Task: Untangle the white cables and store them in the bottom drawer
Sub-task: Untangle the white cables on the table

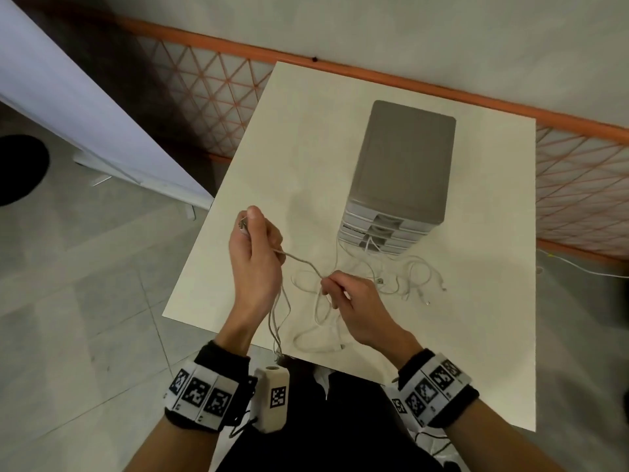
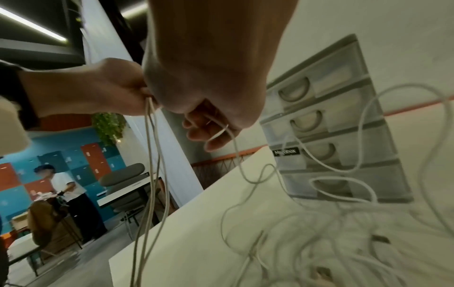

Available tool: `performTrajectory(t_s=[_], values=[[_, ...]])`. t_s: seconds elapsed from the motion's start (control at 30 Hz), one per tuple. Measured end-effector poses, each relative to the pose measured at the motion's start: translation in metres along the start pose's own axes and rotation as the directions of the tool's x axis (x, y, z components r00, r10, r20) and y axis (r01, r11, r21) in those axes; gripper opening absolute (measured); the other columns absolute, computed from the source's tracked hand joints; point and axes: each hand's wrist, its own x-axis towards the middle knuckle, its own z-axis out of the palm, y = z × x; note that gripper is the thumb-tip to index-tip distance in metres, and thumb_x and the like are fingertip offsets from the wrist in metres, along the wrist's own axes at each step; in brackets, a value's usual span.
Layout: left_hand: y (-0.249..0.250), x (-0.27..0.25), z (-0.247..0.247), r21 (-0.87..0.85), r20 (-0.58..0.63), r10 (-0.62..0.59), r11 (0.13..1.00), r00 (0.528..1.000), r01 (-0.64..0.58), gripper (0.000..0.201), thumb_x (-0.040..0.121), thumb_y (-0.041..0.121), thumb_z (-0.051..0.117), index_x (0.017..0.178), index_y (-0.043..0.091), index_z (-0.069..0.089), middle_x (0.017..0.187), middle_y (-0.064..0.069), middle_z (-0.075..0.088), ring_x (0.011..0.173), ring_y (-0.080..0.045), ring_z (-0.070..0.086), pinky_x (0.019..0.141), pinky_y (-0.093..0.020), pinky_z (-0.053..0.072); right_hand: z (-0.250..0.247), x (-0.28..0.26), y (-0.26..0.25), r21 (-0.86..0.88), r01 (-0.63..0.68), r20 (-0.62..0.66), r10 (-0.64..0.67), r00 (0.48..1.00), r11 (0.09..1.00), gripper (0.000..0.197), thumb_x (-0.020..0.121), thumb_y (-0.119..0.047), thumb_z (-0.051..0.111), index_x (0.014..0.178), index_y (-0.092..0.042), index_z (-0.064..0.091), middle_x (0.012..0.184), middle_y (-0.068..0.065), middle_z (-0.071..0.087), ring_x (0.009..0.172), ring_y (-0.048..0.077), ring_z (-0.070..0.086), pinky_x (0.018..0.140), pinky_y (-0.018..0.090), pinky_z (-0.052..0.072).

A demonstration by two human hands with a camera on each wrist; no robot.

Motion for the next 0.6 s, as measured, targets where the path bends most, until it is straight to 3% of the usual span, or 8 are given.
performTrajectory(t_s=[0.07,0.13,0.23,0.33,0.4,0.47,0.53,0.6], values=[[0.005,0.000,-0.001,-0.027,-0.002,0.001,1.000,1.000,-0.001,0.044,0.110,0.028,0.031,0.069,0.013,0.030,0.061,0.003,0.029,0.056,-0.014,0.043,0.063,-0.030,0.042,0.001,0.001,-0.010,0.045,0.005,0.006,-0.005,1.000,0.999,0.023,0.102,-0.016,0.050,0.083,-0.006,0.059,0.061,-0.011,0.054,0.056,0.013,0.051,0.055,0.026,0.041],[0.015,0.003,-0.002,-0.131,-0.025,-0.053,0.990,0.998,0.049,0.045,0.110,0.029,0.031,0.067,0.017,0.029,0.059,0.006,0.027,0.049,-0.012,0.040,0.054,-0.029,0.039,0.002,0.001,-0.015,0.037,0.010,0.076,-0.012,0.997,0.999,0.023,0.103,-0.017,0.048,0.085,-0.007,0.058,0.058,-0.016,0.052,0.053,0.010,0.046,0.054,0.021,0.036],[0.034,0.014,-0.014,-0.188,-0.040,-0.030,0.982,0.999,0.022,0.044,0.110,0.028,0.032,0.068,0.020,0.024,0.057,0.007,0.024,0.044,-0.008,0.020,0.041,-0.020,0.018,-0.006,-0.006,-0.002,-0.130,0.078,0.178,-0.054,0.982,0.988,0.027,0.104,-0.031,0.040,0.081,-0.018,0.047,0.060,-0.012,0.043,0.056,0.009,0.037,0.063,0.028,0.036],[0.036,0.015,-0.023,-0.033,0.088,0.056,0.998,0.995,-0.053,0.037,0.107,0.024,0.040,0.070,0.020,0.033,0.055,0.012,0.032,0.044,-0.006,0.026,0.041,-0.019,0.022,-0.022,-0.011,0.015,-0.287,0.072,0.139,-0.033,0.990,0.955,0.038,0.101,-0.046,0.029,0.078,-0.020,0.045,0.058,-0.014,0.041,0.055,0.009,0.038,0.075,0.036,0.041],[0.023,0.006,-0.020,0.187,0.297,0.112,0.967,0.948,-0.173,0.023,0.102,0.025,0.051,0.079,0.023,0.049,0.057,0.014,0.042,0.048,-0.005,0.035,0.046,-0.019,0.030,-0.029,-0.007,0.009,-0.247,0.051,0.087,-0.030,0.996,0.968,0.044,0.101,-0.049,0.032,0.078,-0.015,0.049,0.058,-0.008,0.048,0.055,0.015,0.046,0.066,0.038,0.044],[0.007,-0.007,-0.013,0.347,0.524,0.040,0.902,0.850,-0.256,0.008,0.097,0.028,0.063,0.099,0.020,0.061,0.061,0.014,0.048,0.051,-0.003,0.040,0.052,-0.015,0.034,-0.034,-0.001,-0.008,-0.187,0.080,0.044,-0.073,0.996,0.979,0.038,0.102,-0.041,0.040,0.080,-0.014,0.054,0.058,-0.008,0.052,0.054,0.011,0.049,0.058,0.030,0.042],[-0.003,-0.016,-0.009,0.427,0.632,-0.073,0.864,0.772,-0.268,0.020,0.093,0.035,0.066,0.107,0.021,0.064,0.060,0.013,0.052,0.052,-0.005,0.045,0.053,-0.015,0.036,-0.039,0.004,-0.021,-0.129,0.114,-0.013,-0.117,0.993,0.985,0.024,0.101,-0.024,0.048,0.084,-0.012,0.059,0.055,-0.012,0.048,0.051,0.009,0.046,0.053,0.020,0.033],[-0.004,-0.018,-0.008,0.426,0.669,-0.080,0.856,0.739,-0.293,0.019,0.094,0.041,0.062,0.100,0.023,0.067,0.064,0.010,0.061,0.055,-0.015,0.051,0.054,-0.032,0.043,-0.044,0.006,-0.026,-0.080,0.114,-0.042,-0.118,0.992,0.990,0.017,0.100,-0.014,0.052,0.086,-0.010,0.061,0.057,-0.011,0.047,0.050,0.009,0.044,0.052,0.018,0.031]])
